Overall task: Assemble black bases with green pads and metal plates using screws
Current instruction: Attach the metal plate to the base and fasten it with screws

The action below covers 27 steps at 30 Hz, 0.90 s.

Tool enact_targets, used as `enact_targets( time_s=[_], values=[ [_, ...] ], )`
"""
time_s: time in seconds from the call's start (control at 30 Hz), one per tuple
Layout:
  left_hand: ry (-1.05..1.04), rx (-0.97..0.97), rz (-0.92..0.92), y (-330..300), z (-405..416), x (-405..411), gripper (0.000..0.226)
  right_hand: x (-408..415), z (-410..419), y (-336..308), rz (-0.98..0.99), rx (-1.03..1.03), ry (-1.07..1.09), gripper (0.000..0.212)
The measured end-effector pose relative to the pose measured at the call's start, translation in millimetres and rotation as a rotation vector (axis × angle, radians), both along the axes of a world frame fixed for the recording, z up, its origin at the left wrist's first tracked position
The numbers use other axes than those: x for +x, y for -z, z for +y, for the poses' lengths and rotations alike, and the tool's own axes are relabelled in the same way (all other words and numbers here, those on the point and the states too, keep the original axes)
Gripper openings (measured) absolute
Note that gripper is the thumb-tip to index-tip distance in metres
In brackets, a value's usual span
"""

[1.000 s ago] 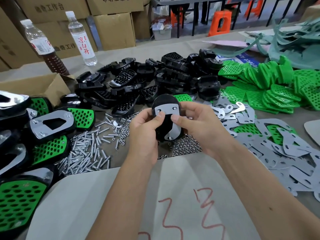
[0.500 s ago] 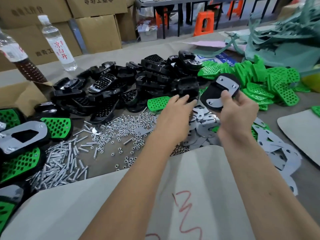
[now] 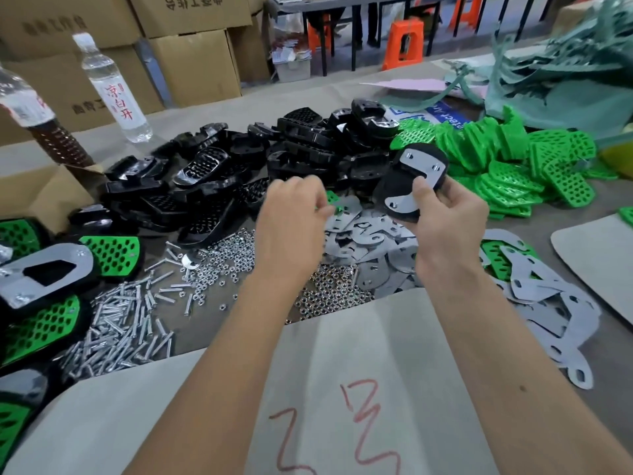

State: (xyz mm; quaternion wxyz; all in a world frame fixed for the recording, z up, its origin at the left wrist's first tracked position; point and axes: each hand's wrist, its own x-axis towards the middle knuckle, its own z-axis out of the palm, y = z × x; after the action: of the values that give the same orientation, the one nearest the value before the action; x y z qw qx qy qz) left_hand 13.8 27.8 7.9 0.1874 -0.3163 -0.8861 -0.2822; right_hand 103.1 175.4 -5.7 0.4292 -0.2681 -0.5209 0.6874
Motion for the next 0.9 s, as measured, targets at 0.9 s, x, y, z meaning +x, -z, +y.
enact_targets(
  time_s=[0.9],
  values=[
    [0.229,1.278,-0.933,16.2,-94.5,11.9,0.009,-11.5,-75.7,10.1,-0.332,0.476,-0.462,0.029]
  ],
)
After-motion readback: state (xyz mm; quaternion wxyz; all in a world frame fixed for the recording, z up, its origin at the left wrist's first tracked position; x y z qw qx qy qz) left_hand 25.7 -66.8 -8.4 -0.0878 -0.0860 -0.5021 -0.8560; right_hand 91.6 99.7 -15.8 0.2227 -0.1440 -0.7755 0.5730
